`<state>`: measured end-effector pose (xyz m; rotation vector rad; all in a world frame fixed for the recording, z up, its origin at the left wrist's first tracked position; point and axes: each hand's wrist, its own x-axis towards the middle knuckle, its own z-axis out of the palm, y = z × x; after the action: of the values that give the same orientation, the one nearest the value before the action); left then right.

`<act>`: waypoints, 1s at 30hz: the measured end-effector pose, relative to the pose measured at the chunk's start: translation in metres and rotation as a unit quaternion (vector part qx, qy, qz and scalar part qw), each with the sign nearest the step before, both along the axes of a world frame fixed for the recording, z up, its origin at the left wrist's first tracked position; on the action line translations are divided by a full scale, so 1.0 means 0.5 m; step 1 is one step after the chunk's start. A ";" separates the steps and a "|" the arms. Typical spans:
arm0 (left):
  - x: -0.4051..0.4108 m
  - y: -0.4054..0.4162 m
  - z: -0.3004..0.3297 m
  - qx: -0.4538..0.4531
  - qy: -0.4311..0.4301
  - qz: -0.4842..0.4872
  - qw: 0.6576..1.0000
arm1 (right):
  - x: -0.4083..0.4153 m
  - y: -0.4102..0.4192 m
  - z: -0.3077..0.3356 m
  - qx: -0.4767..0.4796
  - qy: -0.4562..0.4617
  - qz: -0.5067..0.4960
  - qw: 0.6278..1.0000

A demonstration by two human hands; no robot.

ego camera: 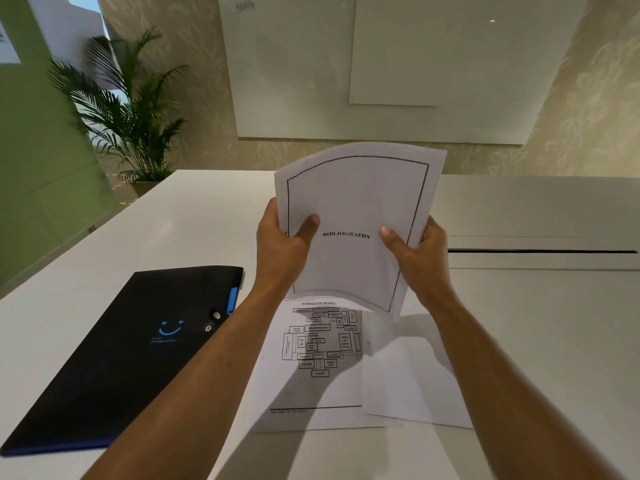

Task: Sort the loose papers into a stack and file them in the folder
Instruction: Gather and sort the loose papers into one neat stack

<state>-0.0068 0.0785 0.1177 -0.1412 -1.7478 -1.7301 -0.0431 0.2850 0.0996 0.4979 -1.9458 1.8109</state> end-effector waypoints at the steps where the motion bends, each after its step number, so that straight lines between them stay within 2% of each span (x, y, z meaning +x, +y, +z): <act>1: 0.004 0.004 -0.004 -0.005 0.000 0.006 1.000 | 0.004 -0.001 -0.007 -0.003 0.003 -0.008 1.000; 6: 0.019 0.017 -0.081 0.026 -0.069 -0.003 0.997 | 0.011 -0.005 -0.092 -0.005 -0.056 -0.034 0.998; 10: 0.014 0.018 -0.099 0.039 -0.115 -0.027 0.992 | 0.011 -0.014 -0.103 -0.002 -0.071 -0.049 0.996; 14: 0.005 0.016 -0.086 -0.035 -0.104 -0.016 0.994 | 0.014 -0.006 -0.081 0.030 -0.072 -0.039 0.996; 17: 0.002 0.001 -0.079 -0.005 -0.110 -0.031 0.993 | 0.009 0.026 -0.076 0.029 -0.111 -0.096 0.989; 19: -0.002 -0.013 -0.088 0.016 -0.144 -0.031 0.989 | -0.001 0.066 -0.090 0.094 -0.148 -0.205 0.963; 22: -0.010 -0.038 -0.116 0.014 -0.225 -0.033 0.974 | -0.006 0.136 -0.119 0.266 -0.260 -0.299 0.879; 24: -0.014 -0.057 -0.142 0.010 -0.270 -0.047 0.962 | 0.007 0.167 -0.135 0.365 -0.330 -0.303 0.816; 26: -0.015 -0.072 -0.167 0.009 -0.315 -0.050 0.948 | 0.023 0.184 -0.152 0.431 -0.366 -0.294 0.770; 30: -0.017 -0.084 -0.201 0.004 -0.379 -0.036 0.925 | 0.035 0.186 -0.166 0.497 -0.397 -0.269 0.723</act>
<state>-0.0153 0.0363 0.0173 0.5490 -2.2833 -1.9961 -0.0258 0.3778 0.0167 -0.6773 -3.1097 0.4407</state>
